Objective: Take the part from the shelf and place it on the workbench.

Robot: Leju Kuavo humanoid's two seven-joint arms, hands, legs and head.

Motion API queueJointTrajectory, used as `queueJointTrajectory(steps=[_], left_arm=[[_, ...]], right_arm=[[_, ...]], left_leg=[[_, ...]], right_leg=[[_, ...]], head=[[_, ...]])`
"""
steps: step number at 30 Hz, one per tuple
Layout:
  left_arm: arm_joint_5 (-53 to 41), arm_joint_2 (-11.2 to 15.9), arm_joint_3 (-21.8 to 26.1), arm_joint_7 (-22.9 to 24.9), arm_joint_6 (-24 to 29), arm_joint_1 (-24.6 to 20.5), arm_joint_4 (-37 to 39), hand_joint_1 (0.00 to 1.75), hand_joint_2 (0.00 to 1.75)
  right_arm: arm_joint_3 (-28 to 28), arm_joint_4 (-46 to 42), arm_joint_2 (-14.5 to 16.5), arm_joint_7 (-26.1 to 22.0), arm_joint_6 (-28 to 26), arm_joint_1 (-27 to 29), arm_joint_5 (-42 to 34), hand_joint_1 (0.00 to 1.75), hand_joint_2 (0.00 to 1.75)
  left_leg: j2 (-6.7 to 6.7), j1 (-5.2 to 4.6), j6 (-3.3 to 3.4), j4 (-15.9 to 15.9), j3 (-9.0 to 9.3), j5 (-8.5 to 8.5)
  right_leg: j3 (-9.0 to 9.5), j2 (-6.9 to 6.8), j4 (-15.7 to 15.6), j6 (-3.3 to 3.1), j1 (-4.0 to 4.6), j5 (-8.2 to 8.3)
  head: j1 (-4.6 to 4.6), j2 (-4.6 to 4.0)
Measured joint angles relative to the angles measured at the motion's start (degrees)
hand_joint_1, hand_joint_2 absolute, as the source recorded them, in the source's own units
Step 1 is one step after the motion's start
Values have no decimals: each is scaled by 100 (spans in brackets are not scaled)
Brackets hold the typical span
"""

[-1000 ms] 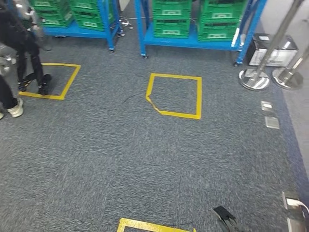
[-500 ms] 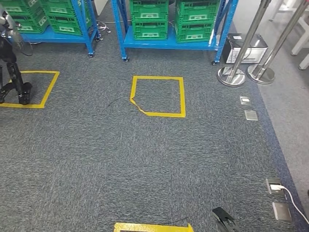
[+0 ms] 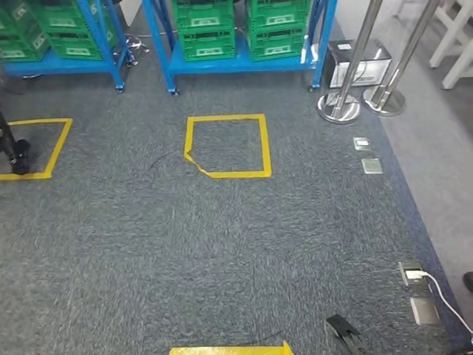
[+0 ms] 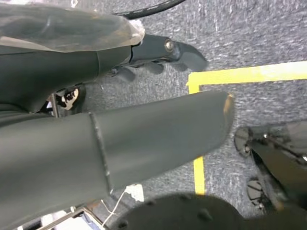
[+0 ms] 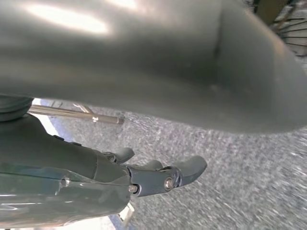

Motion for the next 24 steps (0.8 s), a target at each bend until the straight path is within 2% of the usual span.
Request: queueJointTrajectory(steps=[1,2,3,4,6,7,8,9,11,12,13,14,16,17,18,19,20,22,23,24], left_arm=[[0,2,0,-1,0,8,0,0,0],[0,3,0,-1,0,19,0,0,0],[0,3,0,-1,0,32,0,0,0],[0,4,0,-1,0,44,0,0,0],[0,16,0,-2,0,62,0,0,0],[0,26,0,-3,0,62,0,0,0],[0,37,0,-3,0,54,0,0,0],[0,46,0,-3,0,45,0,0,0],[0,50,0,-5,0,23,0,0,0],[0,48,0,-8,0,30,0,0,0],[0,45,0,-12,0,38,0,0,0],[0,43,0,-16,0,44,0,0,0],[0,42,0,-22,0,51,0,0,0],[0,41,0,-22,0,52,0,0,0],[0,38,0,-22,0,57,0,0,0],[0,36,0,-22,0,65,0,0,0],[0,31,0,-22,0,75,0,0,0],[0,33,0,-22,0,88,0,0,0],[0,38,-1,-23,0,82,0,0,0],[0,44,-1,-23,0,70,0,0,0]], right_arm=[[1,1,0,0,1,0,0,0,0],[1,1,1,1,1,2,0,0,0],[2,2,1,2,2,5,0,0,0],[2,2,2,2,2,6,0,0,0],[1,3,3,3,2,7,0,0,0],[1,3,5,2,1,3,0,0,0],[0,3,8,2,1,-2,0,0,0],[0,3,10,3,0,-4,0,0,0],[1,2,11,9,3,-3,0,0,0],[2,2,12,13,5,1,0,0,0],[2,2,13,16,6,-1,0,0,0],[2,3,13,20,4,-6,0,0,0],[2,4,13,20,1,-9,0,0,0],[2,4,13,21,0,-6,0,0,0],[3,5,13,26,0,5,0,0,0],[3,8,13,29,0,20,0,0,0],[3,11,13,31,-1,36,0,0,0],[2,21,18,25,-2,69,0,0,0],[2,23,22,16,-2,66,0,0,0],[3,23,27,10,-1,55,0,0,0]], left_leg=[[-15,0,-13,446,-292,-112],[-23,-1,-15,764,-544,-135],[-29,-3,-4,873,-701,-40],[-36,-7,21,724,-729,179],[-59,-34,110,-94,-503,776],[-67,-56,159,-493,-342,938],[-73,-82,202,-782,-208,992],[-81,-103,241,-958,-103,942],[-88,-103,311,-1167,97,840],[-90,-91,343,-1271,230,819],[-84,-79,374,-1341,367,796],[-79,-69,393,-1402,503,769],[-67,-72,415,-1461,694,662],[-67,-68,412,-1472,778,598],[-72,-62,405,-1475,864,526],[-79,-53,391,-1475,961,454],[-85,-41,369,-1474,1065,378],[-91,-26,309,-1466,1252,224],[-91,-27,275,-1470,1335,129],[-87,-28,236,-1478,1419,50]], right_leg=[[44,12,-1,-14,5,-40],[101,33,-2,-19,10,-90],[173,60,-5,-18,13,-146],[257,88,-14,-13,15,-204],[439,129,-68,4,11,-324],[517,145,-122,22,13,-379],[590,154,-204,47,8,-419],[692,163,-282,82,3,-411],[866,159,-361,168,0,-312],[910,134,-284,199,3,-263],[826,101,-80,216,7,-259],[656,71,243,225,9,-321],[116,38,1025,273,8,-616],[-150,34,1282,310,3,-803],[-343,30,1368,344,-6,-933],[-452,25,1272,368,-18,-936],[-483,15,1011,376,-31,-770],[-437,-50,320,365,-57,-120],[-400,-108,87,331,-55,105],[-367,-148,-34,292,-50,230]], head=[[-16,0],[-24,0],[-32,0],[-38,0],[-49,0],[-55,0],[-58,0],[-64,0],[-65,0],[-49,-1],[-28,-2],[3,-2],[35,-2],[53,-2],[60,-1],[79,-1],[101,-1],[147,0],[164,0],[167,0]])
